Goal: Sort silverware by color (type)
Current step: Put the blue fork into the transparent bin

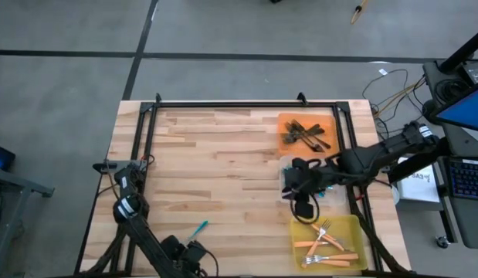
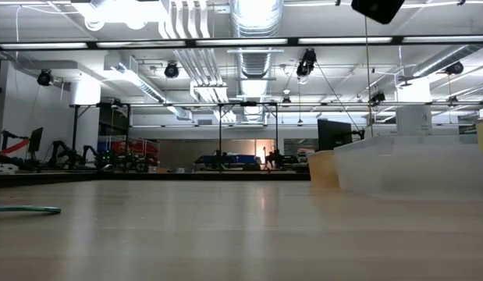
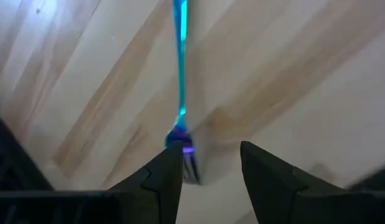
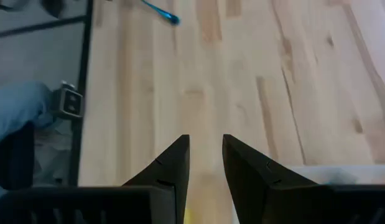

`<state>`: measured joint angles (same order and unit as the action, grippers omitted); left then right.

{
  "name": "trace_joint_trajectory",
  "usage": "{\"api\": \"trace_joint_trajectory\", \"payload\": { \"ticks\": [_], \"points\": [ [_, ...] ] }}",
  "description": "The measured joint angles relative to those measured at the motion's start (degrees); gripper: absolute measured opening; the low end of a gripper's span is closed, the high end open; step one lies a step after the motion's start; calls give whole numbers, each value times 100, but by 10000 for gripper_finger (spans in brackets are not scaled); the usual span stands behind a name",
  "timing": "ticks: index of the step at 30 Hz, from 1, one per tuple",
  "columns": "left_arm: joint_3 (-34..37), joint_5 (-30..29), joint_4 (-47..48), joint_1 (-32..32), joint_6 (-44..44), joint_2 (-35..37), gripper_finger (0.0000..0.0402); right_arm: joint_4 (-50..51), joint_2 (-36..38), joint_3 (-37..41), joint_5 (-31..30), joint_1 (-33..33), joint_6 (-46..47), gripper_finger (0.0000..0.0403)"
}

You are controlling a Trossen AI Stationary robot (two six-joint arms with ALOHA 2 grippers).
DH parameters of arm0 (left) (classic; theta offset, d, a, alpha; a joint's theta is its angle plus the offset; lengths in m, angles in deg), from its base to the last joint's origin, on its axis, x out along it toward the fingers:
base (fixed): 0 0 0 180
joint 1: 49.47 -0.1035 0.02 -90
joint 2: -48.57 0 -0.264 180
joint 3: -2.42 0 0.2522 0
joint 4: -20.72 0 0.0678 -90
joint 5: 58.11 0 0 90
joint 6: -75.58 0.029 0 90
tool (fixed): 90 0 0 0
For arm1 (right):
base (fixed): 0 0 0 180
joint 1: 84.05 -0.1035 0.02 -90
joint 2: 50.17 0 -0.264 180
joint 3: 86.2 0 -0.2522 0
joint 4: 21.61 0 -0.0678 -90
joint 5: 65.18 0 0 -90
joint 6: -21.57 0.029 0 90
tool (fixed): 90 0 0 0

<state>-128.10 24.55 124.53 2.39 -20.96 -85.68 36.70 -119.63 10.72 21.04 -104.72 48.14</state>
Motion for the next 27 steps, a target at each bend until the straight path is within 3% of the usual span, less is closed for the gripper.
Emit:
{"api": "trace_joint_trajectory", "payload": {
  "ticks": [10, 27],
  "points": [
    [835, 241, -29, -116, 90, 0, 142, -82, 2, -48, -277, -372, 359, 77],
    [1312, 337, -595, -163, 130, 31, 141, -204, 2, -52, -438, -371, 336, 81]
  ]
}}
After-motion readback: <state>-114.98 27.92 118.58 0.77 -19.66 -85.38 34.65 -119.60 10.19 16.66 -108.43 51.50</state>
